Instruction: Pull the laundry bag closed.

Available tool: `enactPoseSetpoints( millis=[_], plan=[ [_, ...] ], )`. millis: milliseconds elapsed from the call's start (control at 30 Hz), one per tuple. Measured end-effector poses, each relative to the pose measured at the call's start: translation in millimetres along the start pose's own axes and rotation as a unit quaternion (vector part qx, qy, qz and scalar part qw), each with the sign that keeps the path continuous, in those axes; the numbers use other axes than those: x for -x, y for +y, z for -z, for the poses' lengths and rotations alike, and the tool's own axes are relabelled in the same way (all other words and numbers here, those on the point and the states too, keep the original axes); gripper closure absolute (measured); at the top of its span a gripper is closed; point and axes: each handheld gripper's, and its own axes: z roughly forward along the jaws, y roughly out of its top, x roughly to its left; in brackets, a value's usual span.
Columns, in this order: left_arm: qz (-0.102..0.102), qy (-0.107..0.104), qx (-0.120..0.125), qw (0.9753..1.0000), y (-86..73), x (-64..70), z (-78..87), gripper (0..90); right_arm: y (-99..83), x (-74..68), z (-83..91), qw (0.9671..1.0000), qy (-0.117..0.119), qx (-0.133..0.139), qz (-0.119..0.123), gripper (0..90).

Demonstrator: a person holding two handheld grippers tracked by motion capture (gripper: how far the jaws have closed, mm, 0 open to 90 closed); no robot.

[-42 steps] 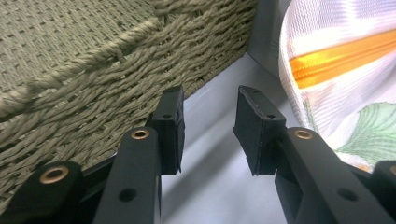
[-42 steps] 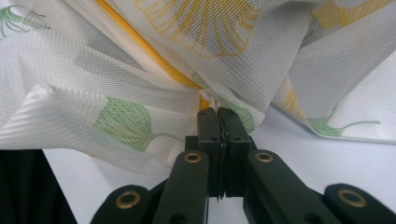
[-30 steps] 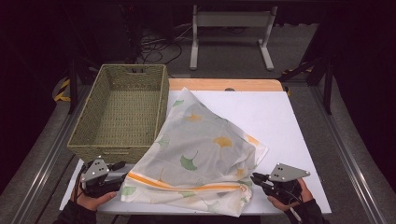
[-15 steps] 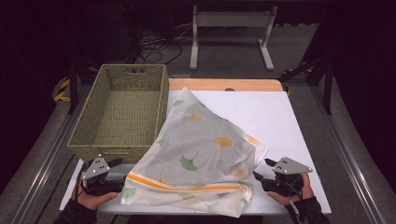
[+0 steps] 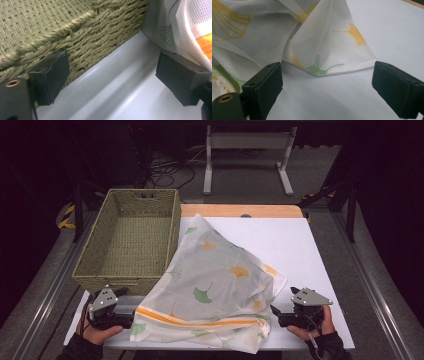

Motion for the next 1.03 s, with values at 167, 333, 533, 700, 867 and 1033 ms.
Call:
enactPoseSetpoints(
  millis=[167,333,533,700,867,1033],
  plan=[
    [-0.002,0.004,-0.004,1.0000,0.1,0.1,0.0,11.6,-0.2,0.5,-1.2,1.0000,-0.009,-0.001,0.001,11.7],
    [-0.008,0.005,-0.008,0.9999,0.8,0.3,-1.8,11.6,-1.9,0.0,-1.8,0.9999,-0.008,-0.006,0.004,12.9],
    [-0.008,0.006,-0.009,0.9999,0.6,0.6,-1.5,11.6,-1.6,-1.1,-2.1,0.9999,-0.008,-0.005,0.005,13.6],
    [-0.009,0.007,-0.014,0.9998,0.7,0.4,-2.8,11.6,-1.9,-1.8,-3.5,0.9999,-0.007,-0.007,0.005,13.9],
    [-0.013,0.010,-0.019,0.9997,1.3,1.2,-4.7,11.4,-3.0,-1.4,-3.3,1.0000,-0.004,-0.007,0.003,14.2],
    [-0.014,0.010,-0.020,0.9996,1.5,1.2,-5.7,11.3,-3.1,-1.9,-2.9,1.0000,-0.006,-0.007,0.003,14.4]
  ],
)
